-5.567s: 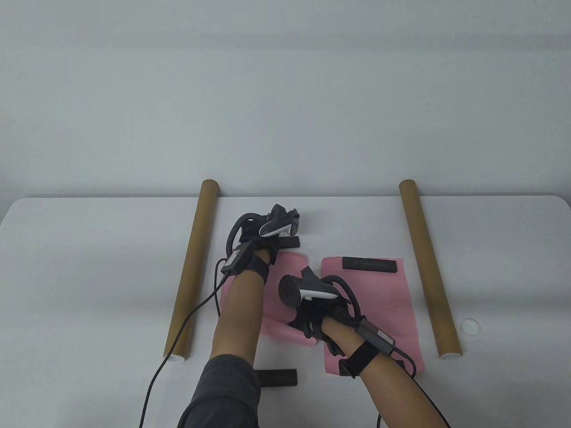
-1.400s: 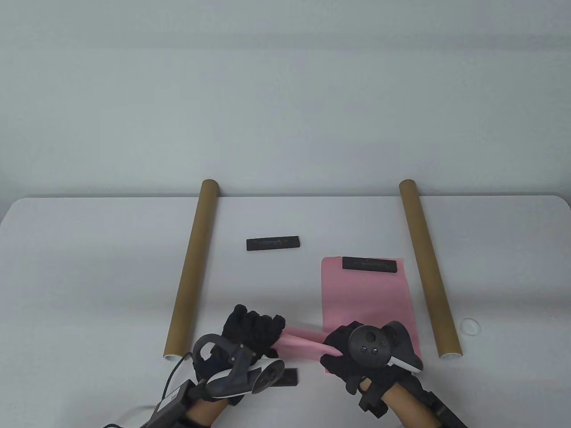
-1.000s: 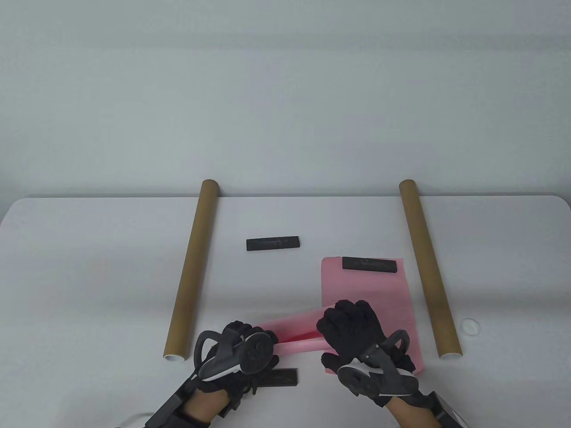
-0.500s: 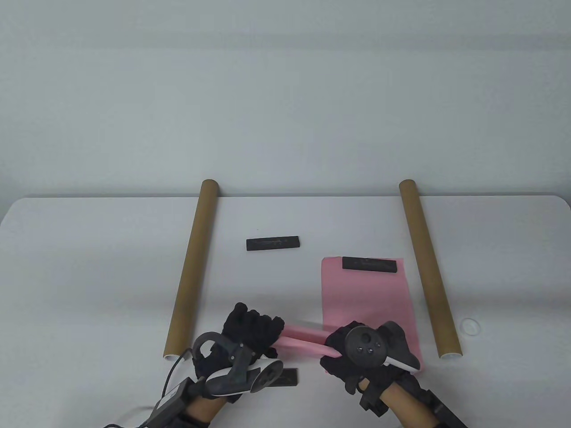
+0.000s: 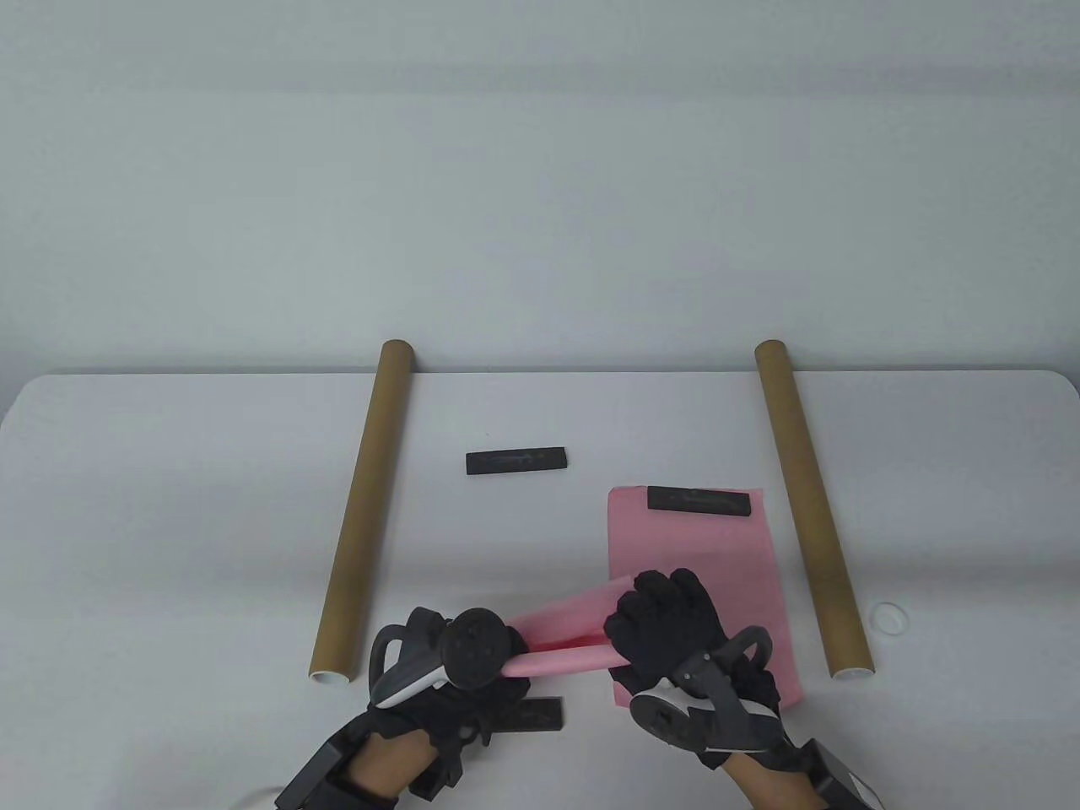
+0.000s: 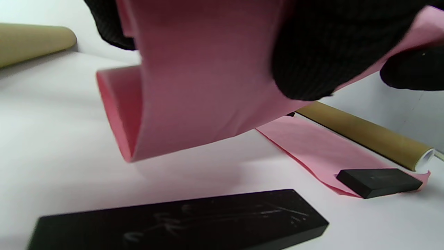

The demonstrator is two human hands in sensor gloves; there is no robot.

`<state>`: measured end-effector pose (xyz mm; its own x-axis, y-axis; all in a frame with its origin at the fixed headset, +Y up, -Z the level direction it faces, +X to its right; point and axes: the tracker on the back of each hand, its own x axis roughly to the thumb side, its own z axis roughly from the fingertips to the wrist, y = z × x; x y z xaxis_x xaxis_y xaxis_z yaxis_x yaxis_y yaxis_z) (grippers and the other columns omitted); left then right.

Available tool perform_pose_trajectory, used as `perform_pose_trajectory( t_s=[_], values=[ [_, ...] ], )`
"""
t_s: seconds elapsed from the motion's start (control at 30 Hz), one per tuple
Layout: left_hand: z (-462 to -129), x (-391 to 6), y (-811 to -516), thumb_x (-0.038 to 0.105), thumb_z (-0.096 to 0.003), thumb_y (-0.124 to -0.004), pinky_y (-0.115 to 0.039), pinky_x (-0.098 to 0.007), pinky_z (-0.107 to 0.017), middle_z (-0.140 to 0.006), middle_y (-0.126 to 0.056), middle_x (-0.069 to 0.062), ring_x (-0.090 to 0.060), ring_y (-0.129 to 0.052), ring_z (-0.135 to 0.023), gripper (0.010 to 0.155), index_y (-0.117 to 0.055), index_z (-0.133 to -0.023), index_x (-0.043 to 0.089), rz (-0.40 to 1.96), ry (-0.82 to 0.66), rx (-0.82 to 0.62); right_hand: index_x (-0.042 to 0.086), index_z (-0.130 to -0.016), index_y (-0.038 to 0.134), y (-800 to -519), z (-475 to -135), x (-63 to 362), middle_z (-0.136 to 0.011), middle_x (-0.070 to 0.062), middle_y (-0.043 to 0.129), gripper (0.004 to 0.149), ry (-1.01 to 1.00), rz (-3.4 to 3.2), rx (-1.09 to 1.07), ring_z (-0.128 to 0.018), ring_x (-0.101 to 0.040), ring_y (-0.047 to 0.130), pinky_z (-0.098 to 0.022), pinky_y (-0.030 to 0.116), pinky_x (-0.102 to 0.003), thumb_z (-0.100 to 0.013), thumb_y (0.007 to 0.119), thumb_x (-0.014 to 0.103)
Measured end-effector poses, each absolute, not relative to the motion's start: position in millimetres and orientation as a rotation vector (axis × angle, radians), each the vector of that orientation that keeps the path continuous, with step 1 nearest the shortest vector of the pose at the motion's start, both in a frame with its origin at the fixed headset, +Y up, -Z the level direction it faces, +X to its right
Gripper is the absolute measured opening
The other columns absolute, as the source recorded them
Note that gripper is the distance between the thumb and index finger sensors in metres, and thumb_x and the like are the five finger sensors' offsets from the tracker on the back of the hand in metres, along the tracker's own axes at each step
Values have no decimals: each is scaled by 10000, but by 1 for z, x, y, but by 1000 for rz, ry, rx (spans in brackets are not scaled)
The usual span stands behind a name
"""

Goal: Roll up papers and store in mailing tubes

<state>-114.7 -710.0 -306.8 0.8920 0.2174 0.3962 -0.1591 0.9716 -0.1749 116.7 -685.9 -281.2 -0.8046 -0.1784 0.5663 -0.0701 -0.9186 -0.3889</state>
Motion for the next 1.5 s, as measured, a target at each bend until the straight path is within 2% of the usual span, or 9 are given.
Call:
perform_pose_trajectory(
  t_s=[0.23, 0.4, 0.67, 0.8, 1.0, 1.1, 1.17, 1.3, 1.5],
  values=[
    [-290, -101, -706, 599, -326, -906, -633, -522, -727, -871, -879, 74, -191, -942, -813, 682, -690, -928, 363, -151, -536, 179, 168, -689, 968, -697, -301, 131, -739, -112, 990, 390, 79, -3262, -877, -795, -452, 915, -612, 671, -704, -440, 918, 464],
    [-284, -93, -700, 574, -321, -928, -671, -503, -710, -771, -920, 95, -138, -988, -713, 685, -696, -916, 327, -251, -556, 307, 158, -671, 976, -699, -306, 137, -718, -120, 998, 385, -126, -3409, -897, -771, -459, 924, -600, 672, -706, -441, 918, 461],
    [-303, -110, -710, 527, -348, -917, -754, -473, -661, -547, -1020, 105, -111, -1061, -493, 434, -873, -741, 348, 95, -477, -20, 167, -944, 795, -689, -281, 120, -1000, -126, 792, 682, 598, -2827, -1013, -955, -478, 759, -678, 628, -703, -391, 943, 536],
    [-305, -111, -712, 522, -353, -917, -744, -480, -666, -549, -1020, 96, -124, -1059, -501, 431, -879, -742, 340, 146, -471, -103, 196, -806, 909, -691, -282, 116, -881, -88, 912, 476, 524, -2899, -1030, -894, -432, 853, -657, 683, -682, -432, 906, 490],
    [-292, -104, -705, 610, -325, -892, -655, -512, -716, -845, -895, 67, -181, -959, -791, 704, -691, -937, 326, -157, -547, 183, 178, -680, 979, -697, -297, 130, -744, -94, 1000, 412, 150, -3196, -1016, -769, -431, 949, -592, 746, -681, -444, 883, 501],
    [-287, -105, -701, 585, -325, -912, -676, -500, -706, -809, -910, 82, -153, -978, -757, 690, -694, -926, 324, -227, -572, 286, 167, -612, 1016, -698, -300, 136, -675, -101, 1039, 458, 3, -3294, -1059, -712, -425, 989, -570, 755, -683, -447, 843, 558],
    [-288, -107, -699, 557, -334, -919, -715, -481, -687, -703, -961, 107, -118, -1025, -648, 596, -758, -864, 337, -192, -567, 288, 155, -637, 1010, -696, -298, 137, -699, -115, 1027, 514, 66, -3279, -1047, -729, -443, 972, -570, 748, -692, -434, 839, 595],
    [-294, -114, -701, 549, -344, -904, -772, -460, -655, -568, -1026, 123, -93, -1076, -508, 451, -859, -751, 359, -50, -519, 175, 135, -940, 805, -688, -284, 130, -993, -160, 791, 725, 473, -2997, -1071, -933, -506, 769, -645, 643, -730, -387, 907, 592],
    [-304, -122, -707, 555, -347, -901, -779, -462, -648, -531, -1039, 117, -96, -1082, -473, 435, -883, -730, 350, 184, -487, -7, 196, -854, 876, -682, -277, 128, -932, -95, 872, 521, 674, -2914, -1096, -930, -439, 818, -670, 659, -694, -418, 921, 479]
  ],
)
